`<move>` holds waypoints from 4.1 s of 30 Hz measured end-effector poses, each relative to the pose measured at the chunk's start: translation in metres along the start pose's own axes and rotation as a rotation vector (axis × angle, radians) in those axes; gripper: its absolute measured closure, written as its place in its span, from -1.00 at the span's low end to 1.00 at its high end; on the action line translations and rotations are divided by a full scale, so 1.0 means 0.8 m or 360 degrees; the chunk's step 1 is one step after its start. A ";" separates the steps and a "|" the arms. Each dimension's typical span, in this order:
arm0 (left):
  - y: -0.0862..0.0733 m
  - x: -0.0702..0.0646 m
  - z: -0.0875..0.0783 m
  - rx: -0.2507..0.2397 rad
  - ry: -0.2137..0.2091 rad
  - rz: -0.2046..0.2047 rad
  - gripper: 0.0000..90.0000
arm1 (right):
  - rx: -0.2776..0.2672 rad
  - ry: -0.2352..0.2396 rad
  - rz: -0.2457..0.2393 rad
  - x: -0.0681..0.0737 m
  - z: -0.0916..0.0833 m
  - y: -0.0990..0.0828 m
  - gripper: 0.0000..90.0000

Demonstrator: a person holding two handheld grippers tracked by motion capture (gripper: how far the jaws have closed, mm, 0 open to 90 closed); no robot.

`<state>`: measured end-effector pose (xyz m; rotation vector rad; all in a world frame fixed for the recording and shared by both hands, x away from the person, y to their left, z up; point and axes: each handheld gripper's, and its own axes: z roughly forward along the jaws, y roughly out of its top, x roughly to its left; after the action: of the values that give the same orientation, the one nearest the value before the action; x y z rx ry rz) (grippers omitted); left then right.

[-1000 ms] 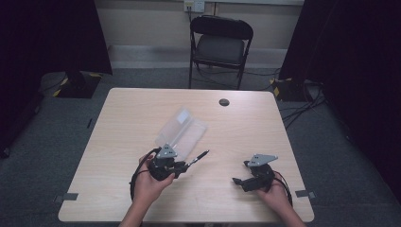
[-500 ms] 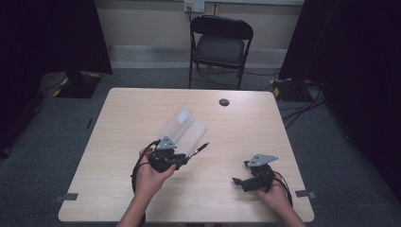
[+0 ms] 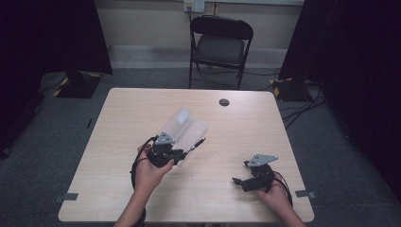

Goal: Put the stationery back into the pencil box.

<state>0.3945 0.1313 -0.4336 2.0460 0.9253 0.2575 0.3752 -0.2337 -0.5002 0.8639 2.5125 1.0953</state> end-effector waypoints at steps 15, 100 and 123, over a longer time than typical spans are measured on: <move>0.012 0.021 0.019 0.0002 0.0064 -0.0042 0.71 | -0.0001 -0.0002 0.0004 0.000 0.000 0.000 -0.70; 0.008 0.049 0.101 0.0001 0.0275 -0.0236 0.71 | 0.0001 -0.0007 0.0007 0.001 -0.001 -0.001 -0.70; 0.004 0.049 0.105 -0.0017 0.0277 -0.0228 0.60 | -0.0002 -0.0005 0.0007 0.001 -0.001 -0.001 -0.70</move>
<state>0.4646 0.1054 -0.4888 1.9596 1.1697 0.3662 0.3739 -0.2338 -0.5002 0.8709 2.5085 1.0958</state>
